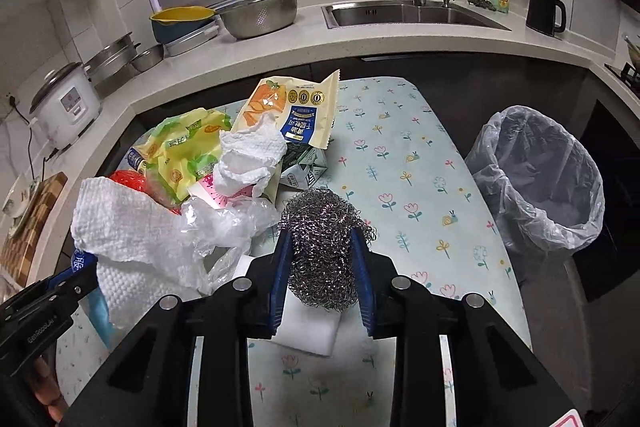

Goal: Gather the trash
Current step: 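Drop the steel wool and grasp the white paper towel with the right tool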

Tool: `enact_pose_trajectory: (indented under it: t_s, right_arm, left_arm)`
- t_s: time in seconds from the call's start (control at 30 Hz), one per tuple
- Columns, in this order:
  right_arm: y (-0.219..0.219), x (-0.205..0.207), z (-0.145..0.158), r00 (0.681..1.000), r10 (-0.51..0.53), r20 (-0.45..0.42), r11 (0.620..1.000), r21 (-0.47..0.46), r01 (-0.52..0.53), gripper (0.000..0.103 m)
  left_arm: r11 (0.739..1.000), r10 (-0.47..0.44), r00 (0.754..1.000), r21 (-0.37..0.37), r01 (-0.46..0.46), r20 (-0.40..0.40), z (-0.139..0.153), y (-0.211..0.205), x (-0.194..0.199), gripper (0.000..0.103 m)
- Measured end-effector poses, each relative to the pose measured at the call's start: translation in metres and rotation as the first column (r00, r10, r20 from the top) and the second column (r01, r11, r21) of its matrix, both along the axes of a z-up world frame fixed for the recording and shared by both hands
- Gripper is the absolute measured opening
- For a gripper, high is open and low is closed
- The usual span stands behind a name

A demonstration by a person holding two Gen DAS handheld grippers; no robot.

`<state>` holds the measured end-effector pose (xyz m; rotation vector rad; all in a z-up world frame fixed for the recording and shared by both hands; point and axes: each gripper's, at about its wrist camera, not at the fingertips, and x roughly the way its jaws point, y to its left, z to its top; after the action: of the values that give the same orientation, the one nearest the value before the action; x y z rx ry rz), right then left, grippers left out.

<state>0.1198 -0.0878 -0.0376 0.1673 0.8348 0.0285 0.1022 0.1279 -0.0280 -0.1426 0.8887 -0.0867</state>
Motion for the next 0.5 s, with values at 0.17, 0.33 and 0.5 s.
enact_pose_trajectory:
  t_s: [0.17, 0.33, 0.5]
  right_arm:
    - [-0.006, -0.027, -0.004, 1.000, -0.012, -0.017, 1.000, -0.006, 0.012, 0.028]
    - [-0.004, -0.039, -0.027, 0.996, 0.002, -0.093, 1.000, -0.007, -0.003, 0.030]
    - [0.016, -0.048, -0.023, 0.996, 0.051, -0.070, 0.999, -0.006, -0.052, 0.047]
  left_arm:
    - [1.000, -0.014, 1.000, 0.010, 0.014, -0.008, -0.001, -0.003, -0.020, 0.030]
    - [1.000, -0.020, 0.999, 0.015, 0.020, -0.030, -0.008, -0.006, -0.032, 0.030]
    - [0.999, -0.017, 0.999, 0.028, 0.018, -0.033, -0.012, -0.006, -0.037, 0.030]
